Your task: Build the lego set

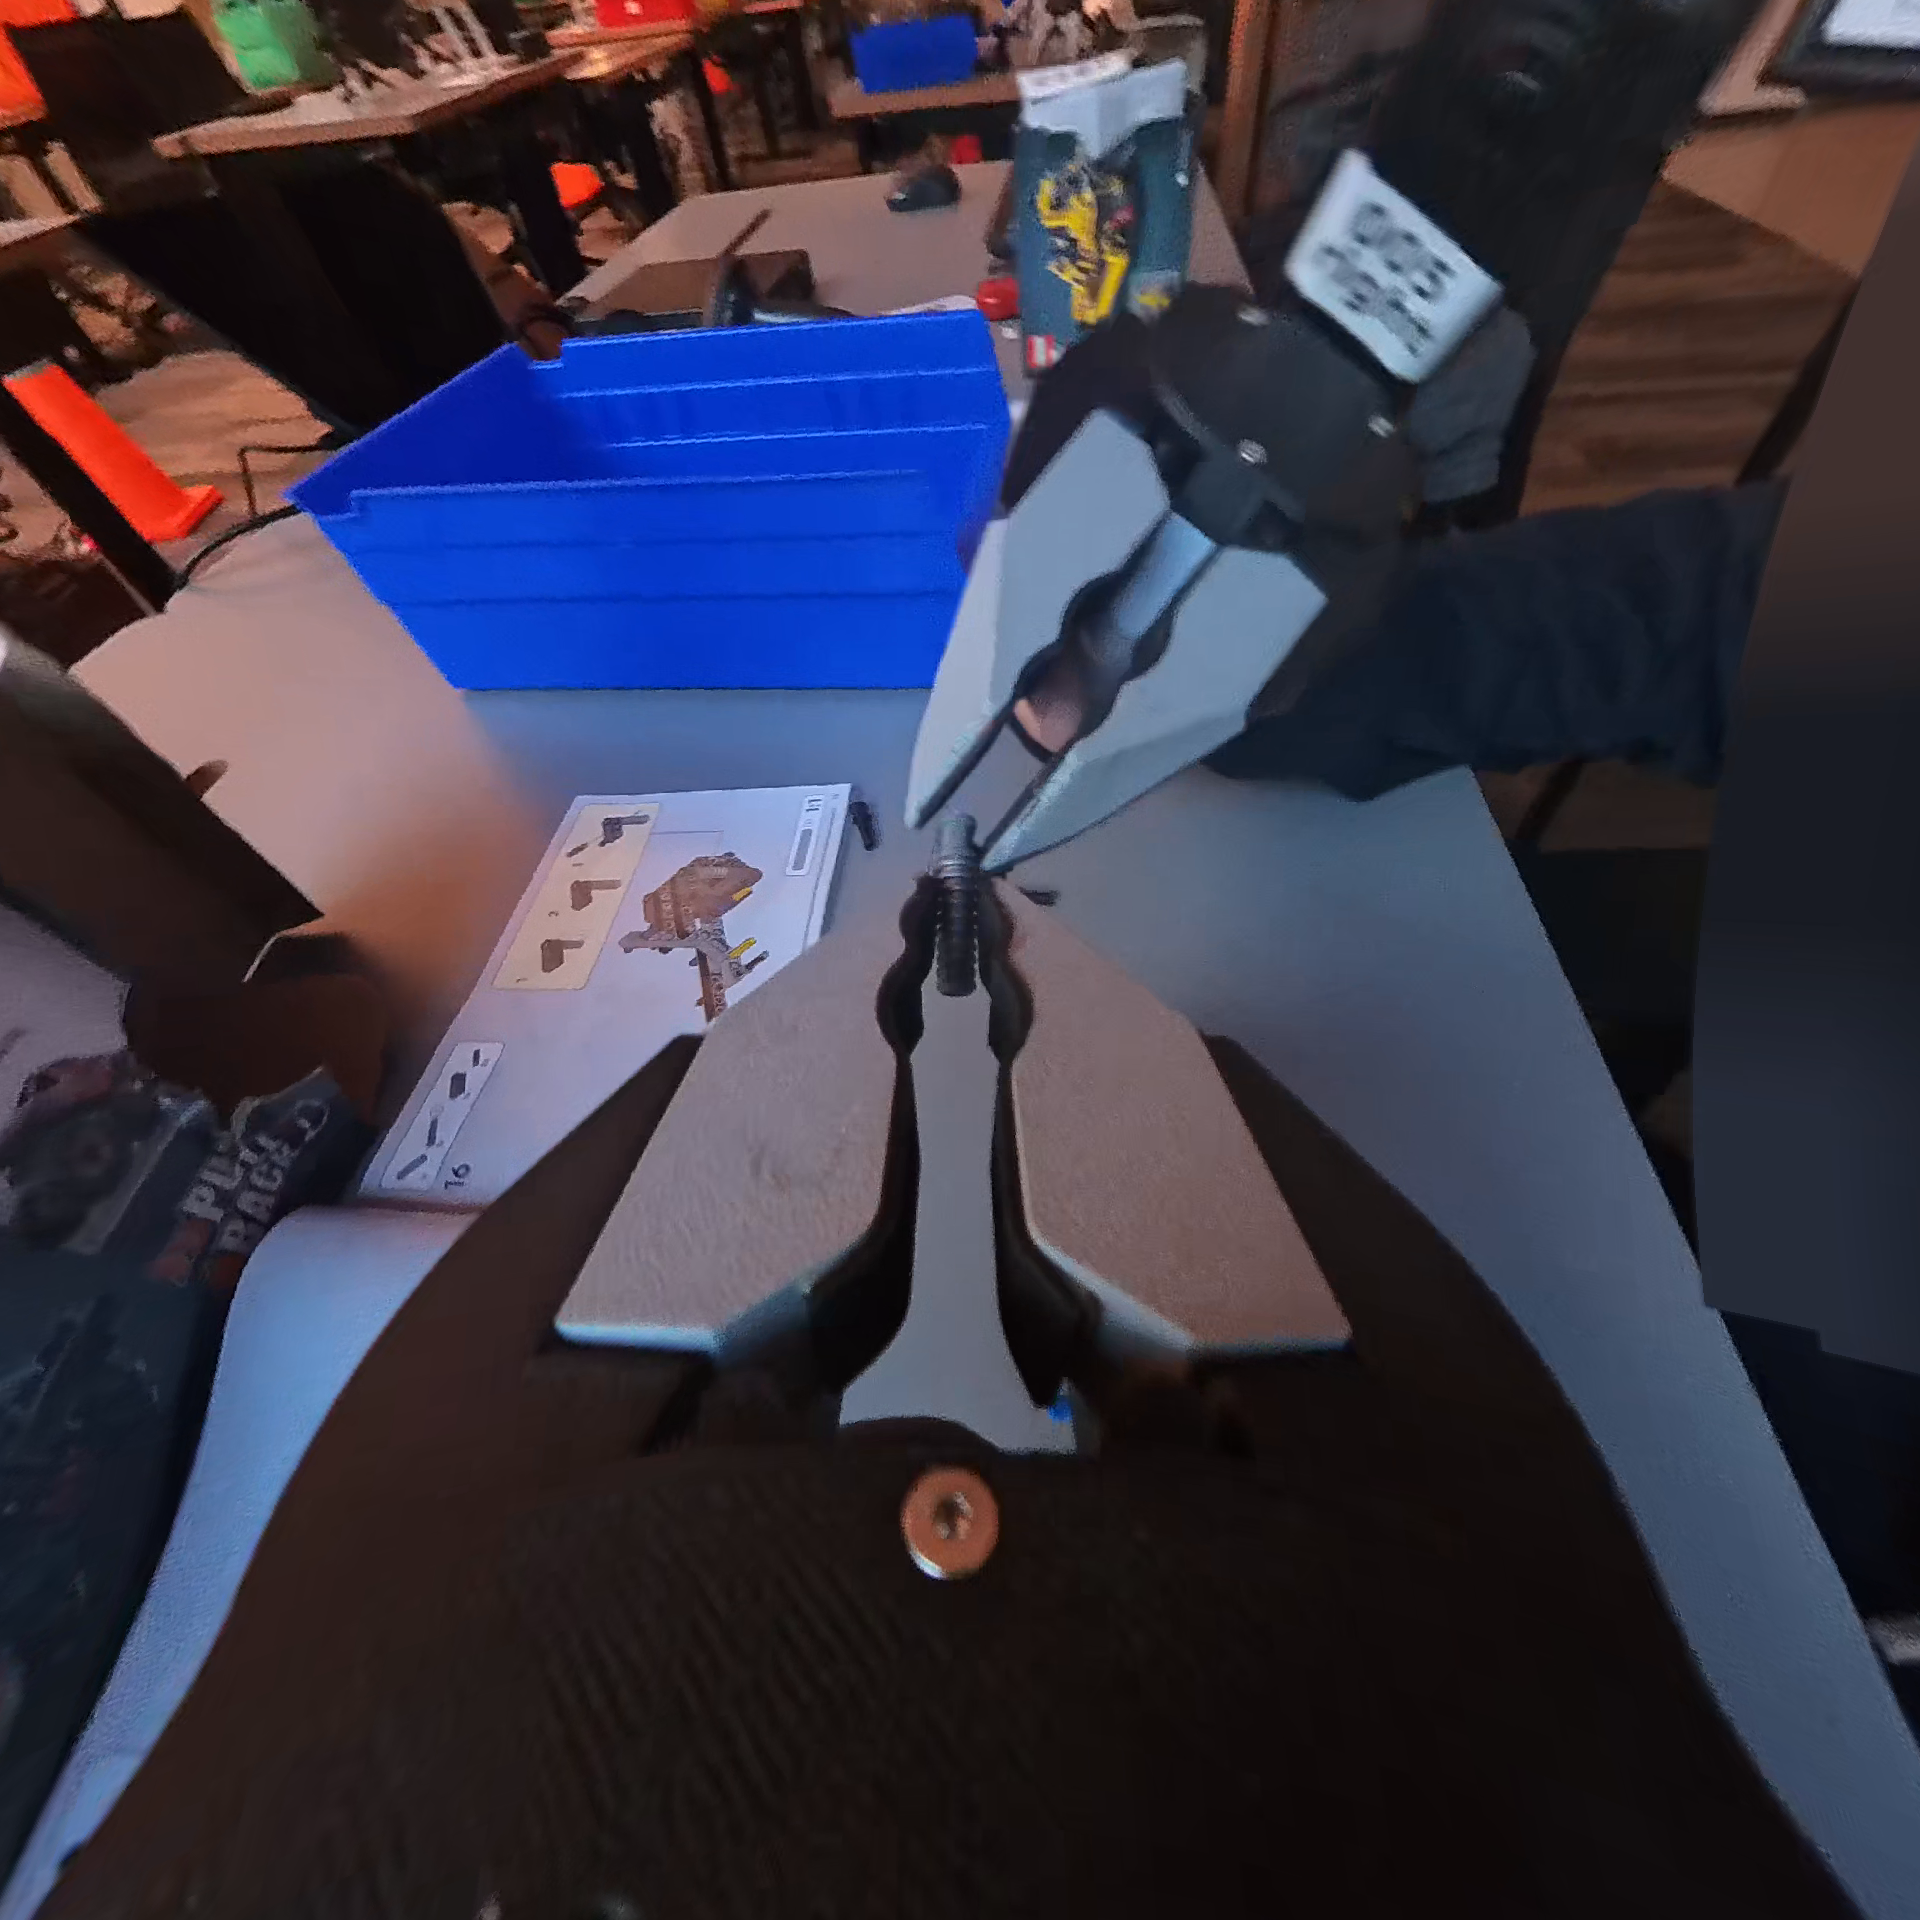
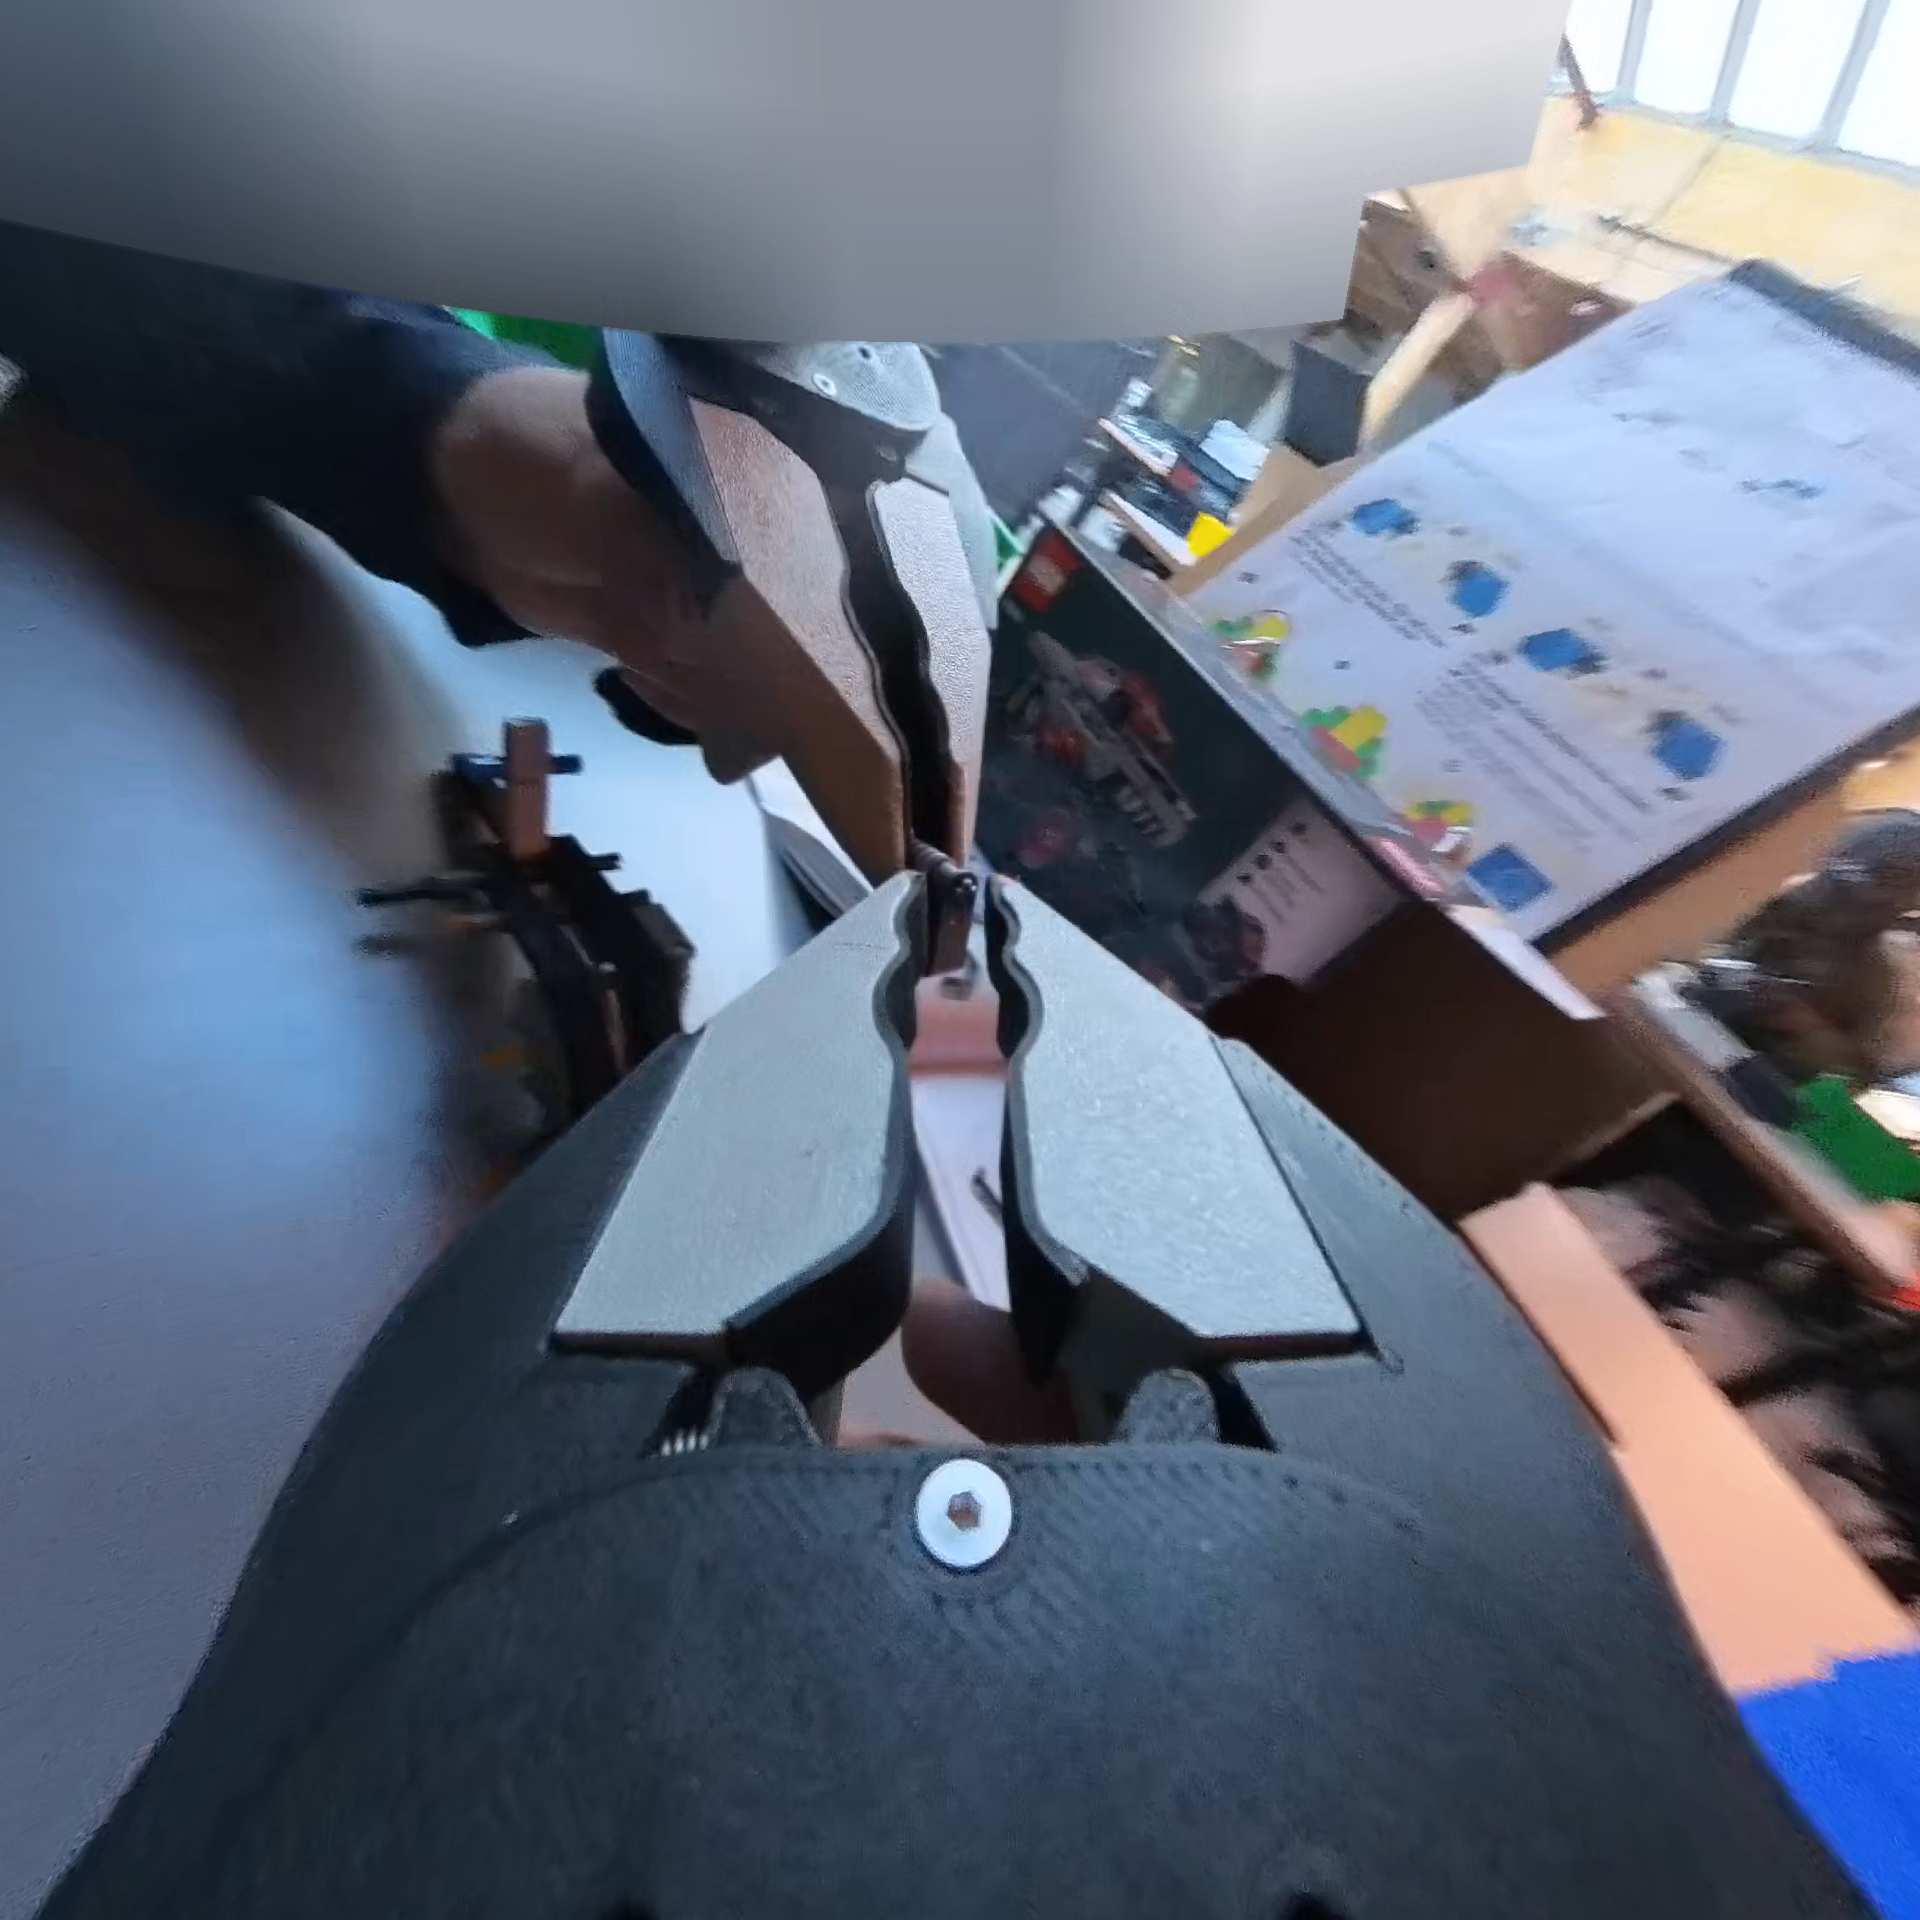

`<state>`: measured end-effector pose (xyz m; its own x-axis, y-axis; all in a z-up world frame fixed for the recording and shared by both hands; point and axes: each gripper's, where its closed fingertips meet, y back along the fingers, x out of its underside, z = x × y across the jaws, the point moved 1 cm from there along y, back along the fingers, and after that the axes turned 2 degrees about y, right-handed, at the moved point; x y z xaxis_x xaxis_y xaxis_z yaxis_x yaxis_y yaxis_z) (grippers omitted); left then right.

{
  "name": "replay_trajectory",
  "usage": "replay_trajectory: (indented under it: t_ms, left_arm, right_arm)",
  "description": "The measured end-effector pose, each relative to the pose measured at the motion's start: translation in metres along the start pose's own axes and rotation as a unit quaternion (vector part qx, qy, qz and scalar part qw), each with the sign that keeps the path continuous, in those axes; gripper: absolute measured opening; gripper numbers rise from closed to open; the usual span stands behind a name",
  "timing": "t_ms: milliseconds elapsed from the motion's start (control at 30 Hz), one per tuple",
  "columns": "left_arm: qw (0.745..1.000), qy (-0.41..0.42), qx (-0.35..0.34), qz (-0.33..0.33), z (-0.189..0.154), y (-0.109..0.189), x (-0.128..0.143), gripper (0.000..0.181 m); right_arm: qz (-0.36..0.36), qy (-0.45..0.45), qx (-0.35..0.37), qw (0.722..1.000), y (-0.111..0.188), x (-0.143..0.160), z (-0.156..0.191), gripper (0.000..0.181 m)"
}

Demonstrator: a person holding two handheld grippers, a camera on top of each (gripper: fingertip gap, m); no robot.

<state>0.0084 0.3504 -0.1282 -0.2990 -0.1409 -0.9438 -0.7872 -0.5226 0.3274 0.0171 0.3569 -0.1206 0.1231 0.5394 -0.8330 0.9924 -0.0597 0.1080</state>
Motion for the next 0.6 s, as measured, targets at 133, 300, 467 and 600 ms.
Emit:
replay_trajectory:
  t_ms: [133, 300, 467, 600]
  left_arm:
    - [0.999, 0.048, -0.009, -0.016, 0.007, 0.0, 0.0, 0.005]
    - [0.999, 0.038, -0.016, -0.019, 0.007, 0.0, -0.003, 0.005]
    - [0.998, 0.043, -0.027, -0.029, 0.007, 0.001, -0.007, 0.005]
    - [0.997, 0.046, -0.045, -0.044, 0.009, 0.003, -0.013, 0.005]
  right_arm:
    - [0.023, 0.054, 0.057, 0.997, -0.001, 0.0, -0.006, 0.003]
    - [0.019, 0.05, 0.059, 0.997, 0.0, -0.002, -0.007, 0.004]
    - [0.025, 0.079, 0.091, 0.992, 0.001, -0.004, -0.01, 0.002]
    - [0.033, 0.095, 0.126, 0.987, 0.0, -0.006, -0.012, 0.001]
